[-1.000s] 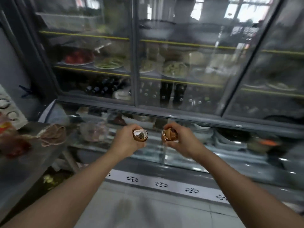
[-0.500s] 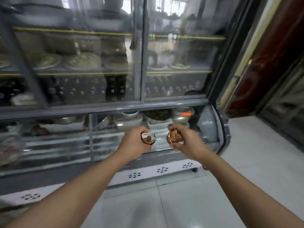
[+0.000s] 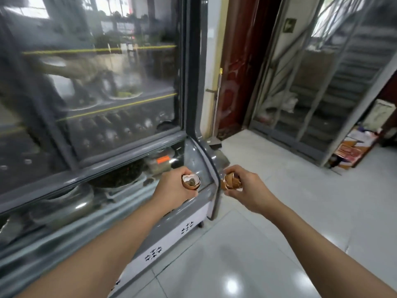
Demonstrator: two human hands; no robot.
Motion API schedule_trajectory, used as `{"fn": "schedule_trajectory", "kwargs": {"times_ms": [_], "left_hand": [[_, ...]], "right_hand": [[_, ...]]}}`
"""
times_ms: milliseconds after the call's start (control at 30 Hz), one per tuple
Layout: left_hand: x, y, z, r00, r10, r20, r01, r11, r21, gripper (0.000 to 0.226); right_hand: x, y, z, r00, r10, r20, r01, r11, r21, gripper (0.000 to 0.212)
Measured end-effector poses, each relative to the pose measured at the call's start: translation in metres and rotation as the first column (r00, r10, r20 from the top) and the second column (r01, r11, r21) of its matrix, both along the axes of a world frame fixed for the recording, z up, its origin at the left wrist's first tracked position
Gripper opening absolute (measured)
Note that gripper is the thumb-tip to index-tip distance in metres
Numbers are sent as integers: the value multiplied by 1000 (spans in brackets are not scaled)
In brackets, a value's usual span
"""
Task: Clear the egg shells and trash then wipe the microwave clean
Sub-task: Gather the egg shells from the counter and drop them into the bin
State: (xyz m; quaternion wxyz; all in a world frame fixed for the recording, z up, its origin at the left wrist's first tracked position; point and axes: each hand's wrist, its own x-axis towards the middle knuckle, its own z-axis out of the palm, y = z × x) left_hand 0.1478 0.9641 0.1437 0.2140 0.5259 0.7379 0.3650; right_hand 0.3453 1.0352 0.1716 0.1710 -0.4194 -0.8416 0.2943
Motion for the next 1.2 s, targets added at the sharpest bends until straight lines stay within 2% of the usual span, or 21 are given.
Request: {"fn": "schedule_trajectory", "kwargs": {"times_ms": [200, 400, 833, 967, 1200], "left_hand": [[22, 109, 7, 990, -140, -34, 139, 990, -16, 37], [58, 201, 8, 988, -145, -54, 144, 989, -17, 39], [137, 404, 13, 996, 82, -16, -83, 996, -36, 37], [137, 449, 8, 994, 102, -44, -105, 992, -68, 35], [97, 544, -12, 983, 182, -9, -182, 980, -84, 40]], "right_hand": [[28, 82, 9, 993, -116, -24, 117, 993, 27, 43], [63, 176, 2, 988, -152, -29, 153, 988, 27, 44], [138, 419, 3, 999, 46, -5, -45, 996, 75, 46], [134, 478, -7, 997, 77, -2, -76, 996, 41, 46], [90, 584, -25, 989, 146, 4, -146, 989, 2, 45]]}}
